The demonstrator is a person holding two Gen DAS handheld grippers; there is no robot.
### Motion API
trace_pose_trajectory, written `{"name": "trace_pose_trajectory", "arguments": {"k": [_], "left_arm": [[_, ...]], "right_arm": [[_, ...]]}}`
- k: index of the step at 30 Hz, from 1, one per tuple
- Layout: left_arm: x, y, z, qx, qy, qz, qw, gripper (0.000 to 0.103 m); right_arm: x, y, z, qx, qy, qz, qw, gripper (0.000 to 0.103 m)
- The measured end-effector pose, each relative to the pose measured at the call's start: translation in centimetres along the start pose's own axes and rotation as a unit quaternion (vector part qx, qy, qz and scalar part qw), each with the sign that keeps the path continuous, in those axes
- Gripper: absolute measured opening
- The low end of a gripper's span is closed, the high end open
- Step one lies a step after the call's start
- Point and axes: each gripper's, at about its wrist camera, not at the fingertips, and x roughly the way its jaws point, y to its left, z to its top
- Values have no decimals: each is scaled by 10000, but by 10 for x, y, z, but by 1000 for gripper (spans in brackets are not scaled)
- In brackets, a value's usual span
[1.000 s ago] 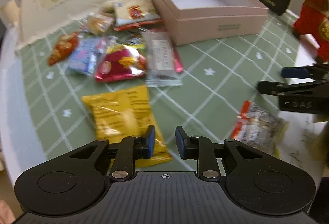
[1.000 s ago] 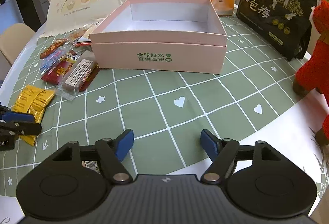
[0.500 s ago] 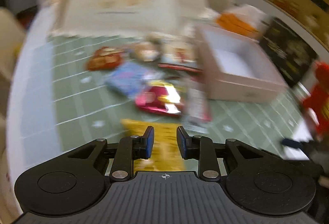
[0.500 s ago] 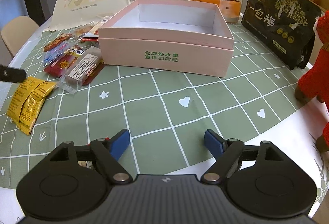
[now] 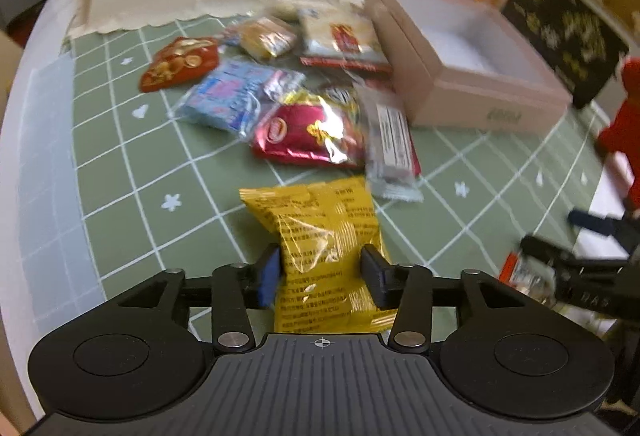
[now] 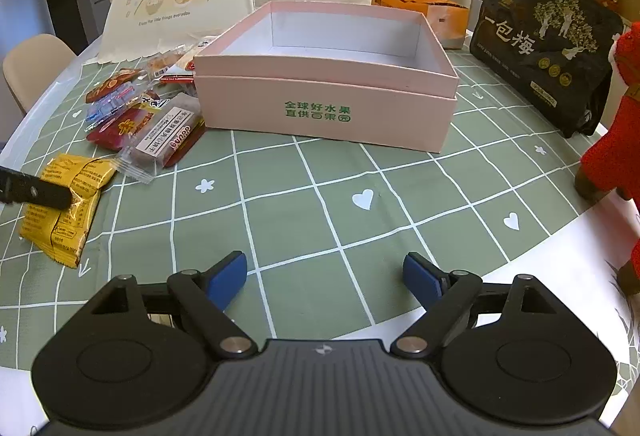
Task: Organize snacks
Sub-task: 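Grasp the yellow chip bag with the left tool, then drop the yellow bag into the pink box with the left tool while the right tool drops its packet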
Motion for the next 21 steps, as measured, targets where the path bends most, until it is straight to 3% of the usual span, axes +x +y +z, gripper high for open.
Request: {"name": "trace_pose_trajectory", "arguments": {"k": [5, 10, 12, 17, 21], "left_arm": [[11, 7, 8, -234, 113, -103, 9996, 58], [19, -2, 17, -24, 60, -67, 10000, 64], [21, -4, 19, 17, 59, -52, 10000, 66], [13, -2, 14, -58, 32, -206, 9998, 54], [-4, -3, -3, -121, -44, -565, 9983, 53]], "right_arm": [[0, 1, -1, 6, -28, -16, 10000, 87], [0, 2, 5, -197, 205, 154, 9995, 88], [-2, 2, 8, -208, 313, 200, 9991, 83], [-30, 8, 5, -609, 185, 570, 9963, 83], [-51, 19, -1, -1022, 133, 845, 9911, 83]]}}
